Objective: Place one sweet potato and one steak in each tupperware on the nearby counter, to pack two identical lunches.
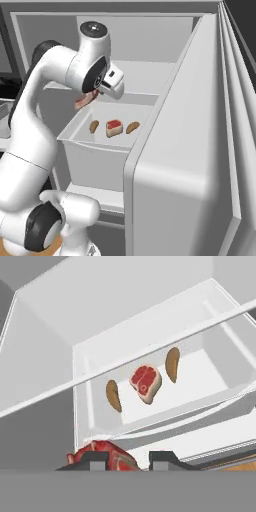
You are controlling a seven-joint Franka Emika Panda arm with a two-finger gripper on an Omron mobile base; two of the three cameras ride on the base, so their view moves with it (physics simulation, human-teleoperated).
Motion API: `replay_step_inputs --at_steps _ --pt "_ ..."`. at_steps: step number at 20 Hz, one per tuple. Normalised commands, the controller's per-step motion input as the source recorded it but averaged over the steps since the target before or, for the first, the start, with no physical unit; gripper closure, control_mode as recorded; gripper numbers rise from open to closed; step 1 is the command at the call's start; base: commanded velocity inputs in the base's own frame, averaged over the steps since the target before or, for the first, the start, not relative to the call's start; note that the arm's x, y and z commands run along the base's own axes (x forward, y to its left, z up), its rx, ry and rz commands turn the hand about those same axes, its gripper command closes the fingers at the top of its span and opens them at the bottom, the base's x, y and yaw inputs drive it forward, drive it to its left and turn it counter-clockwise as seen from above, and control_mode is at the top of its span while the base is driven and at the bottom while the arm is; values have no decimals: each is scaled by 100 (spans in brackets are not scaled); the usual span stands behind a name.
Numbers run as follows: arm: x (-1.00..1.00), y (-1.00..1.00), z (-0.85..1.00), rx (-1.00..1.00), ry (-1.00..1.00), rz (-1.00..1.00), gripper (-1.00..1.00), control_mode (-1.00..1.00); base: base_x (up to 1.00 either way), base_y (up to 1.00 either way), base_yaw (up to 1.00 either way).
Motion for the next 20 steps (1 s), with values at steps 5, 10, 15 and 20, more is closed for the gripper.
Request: replay_step_inputs --at_steps 5,10,15,20 --pt "-68 50 5 -29 6 -2 100 -100 0 0 0" --pt "-94 41 -28 -15 1 0 100 -100 0 0 0" --pt "-89 40 -12 -3 0 0 100 -100 0 0 0" --pt "-38 37 0 0 0 0 100 -100 0 0 0"
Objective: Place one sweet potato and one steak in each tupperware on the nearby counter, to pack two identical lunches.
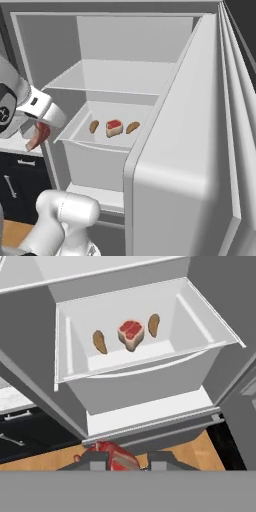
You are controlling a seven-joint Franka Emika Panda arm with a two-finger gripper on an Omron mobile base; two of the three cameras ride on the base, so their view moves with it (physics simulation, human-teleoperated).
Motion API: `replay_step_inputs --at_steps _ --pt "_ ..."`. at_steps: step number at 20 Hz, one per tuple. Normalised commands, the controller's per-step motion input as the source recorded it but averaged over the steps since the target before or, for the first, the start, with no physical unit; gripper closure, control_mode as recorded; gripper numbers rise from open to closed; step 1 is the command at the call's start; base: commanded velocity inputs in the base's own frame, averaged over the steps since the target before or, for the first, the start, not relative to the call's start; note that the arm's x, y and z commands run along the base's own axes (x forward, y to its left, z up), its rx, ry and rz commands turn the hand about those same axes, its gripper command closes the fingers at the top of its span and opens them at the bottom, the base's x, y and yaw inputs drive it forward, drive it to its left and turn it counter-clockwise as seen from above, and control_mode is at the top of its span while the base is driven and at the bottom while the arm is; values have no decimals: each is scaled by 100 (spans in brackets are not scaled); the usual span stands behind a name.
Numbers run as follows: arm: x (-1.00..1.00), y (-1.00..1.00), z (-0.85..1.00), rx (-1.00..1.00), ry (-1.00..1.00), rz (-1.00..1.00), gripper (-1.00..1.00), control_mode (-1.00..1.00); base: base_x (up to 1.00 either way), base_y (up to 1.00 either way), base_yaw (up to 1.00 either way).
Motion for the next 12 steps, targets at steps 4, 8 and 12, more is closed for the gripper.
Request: replay_step_inputs --at_steps 4,8,12 --pt "-41 36 0 0 0 0 100 -100 0 0 0" --pt "-45 41 0 0 0 0 100 -100 0 0 0" --pt "-27 18 0 0 0 0 100 100 -29 15 0"
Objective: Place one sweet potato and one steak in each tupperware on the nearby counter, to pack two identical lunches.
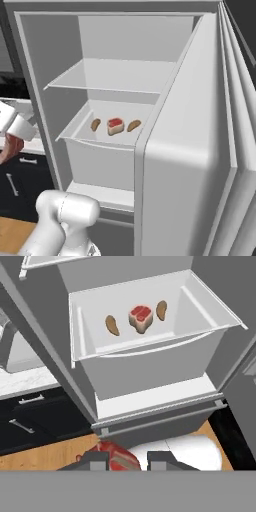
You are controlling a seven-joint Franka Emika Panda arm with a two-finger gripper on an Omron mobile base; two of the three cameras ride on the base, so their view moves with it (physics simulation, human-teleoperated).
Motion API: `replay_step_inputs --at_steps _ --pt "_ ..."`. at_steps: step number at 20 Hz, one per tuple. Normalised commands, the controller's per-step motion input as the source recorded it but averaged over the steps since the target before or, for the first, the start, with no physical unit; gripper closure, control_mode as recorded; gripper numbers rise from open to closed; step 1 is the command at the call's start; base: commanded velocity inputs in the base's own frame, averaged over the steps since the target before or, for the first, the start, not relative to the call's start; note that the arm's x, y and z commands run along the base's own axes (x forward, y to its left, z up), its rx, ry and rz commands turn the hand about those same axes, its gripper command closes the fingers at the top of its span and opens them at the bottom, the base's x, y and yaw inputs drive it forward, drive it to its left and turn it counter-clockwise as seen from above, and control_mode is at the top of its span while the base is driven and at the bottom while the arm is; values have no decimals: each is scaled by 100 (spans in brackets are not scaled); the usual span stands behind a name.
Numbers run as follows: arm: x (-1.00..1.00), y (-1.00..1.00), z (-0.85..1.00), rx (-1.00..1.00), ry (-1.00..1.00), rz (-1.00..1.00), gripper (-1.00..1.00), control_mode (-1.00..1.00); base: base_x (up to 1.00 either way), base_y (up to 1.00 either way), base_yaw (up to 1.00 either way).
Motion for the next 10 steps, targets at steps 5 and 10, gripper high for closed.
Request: replay_step_inputs --at_steps 5,10 --pt "0 0 0 0 0 0 100 100 -44 44 0" --pt "0 0 0 0 0 0 100 100 -1 86 3"
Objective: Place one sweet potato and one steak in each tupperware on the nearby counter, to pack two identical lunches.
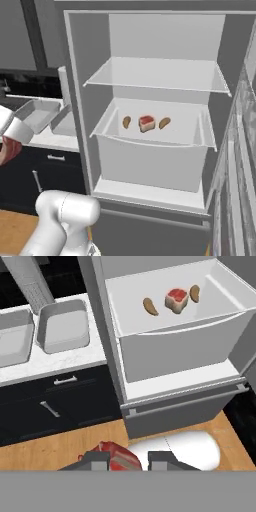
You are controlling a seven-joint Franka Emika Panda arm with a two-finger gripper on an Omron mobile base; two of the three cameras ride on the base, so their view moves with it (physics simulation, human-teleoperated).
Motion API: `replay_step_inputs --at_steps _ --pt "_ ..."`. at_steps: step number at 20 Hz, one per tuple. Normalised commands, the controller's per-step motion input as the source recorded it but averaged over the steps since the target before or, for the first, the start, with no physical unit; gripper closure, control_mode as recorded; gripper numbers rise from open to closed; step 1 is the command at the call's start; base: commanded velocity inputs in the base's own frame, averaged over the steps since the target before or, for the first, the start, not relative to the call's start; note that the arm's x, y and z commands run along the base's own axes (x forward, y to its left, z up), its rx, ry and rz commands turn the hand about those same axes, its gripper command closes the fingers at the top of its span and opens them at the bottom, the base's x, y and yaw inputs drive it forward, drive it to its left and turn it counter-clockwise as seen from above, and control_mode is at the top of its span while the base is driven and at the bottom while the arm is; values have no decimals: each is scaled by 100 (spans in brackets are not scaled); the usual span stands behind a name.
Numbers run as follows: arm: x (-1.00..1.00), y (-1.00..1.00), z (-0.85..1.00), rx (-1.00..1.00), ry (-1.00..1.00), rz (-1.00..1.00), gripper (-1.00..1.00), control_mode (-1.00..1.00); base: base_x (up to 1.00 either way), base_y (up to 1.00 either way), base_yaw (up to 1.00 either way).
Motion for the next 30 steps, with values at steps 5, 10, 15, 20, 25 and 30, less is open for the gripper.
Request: replay_step_inputs --at_steps 5,10,15,20,25,30 --pt "0 0 0 0 0 0 100 100 9 100 0" --pt "0 0 0 0 0 0 100 100 28 55 -6" --pt "0 0 0 0 0 0 100 100 49 9 -20" --pt "0 0 0 0 0 0 100 100 65 15 -21" --pt "0 0 0 0 0 0 100 100 64 6 -19" --pt "0 0 0 0 0 0 100 100 54 6 -22"
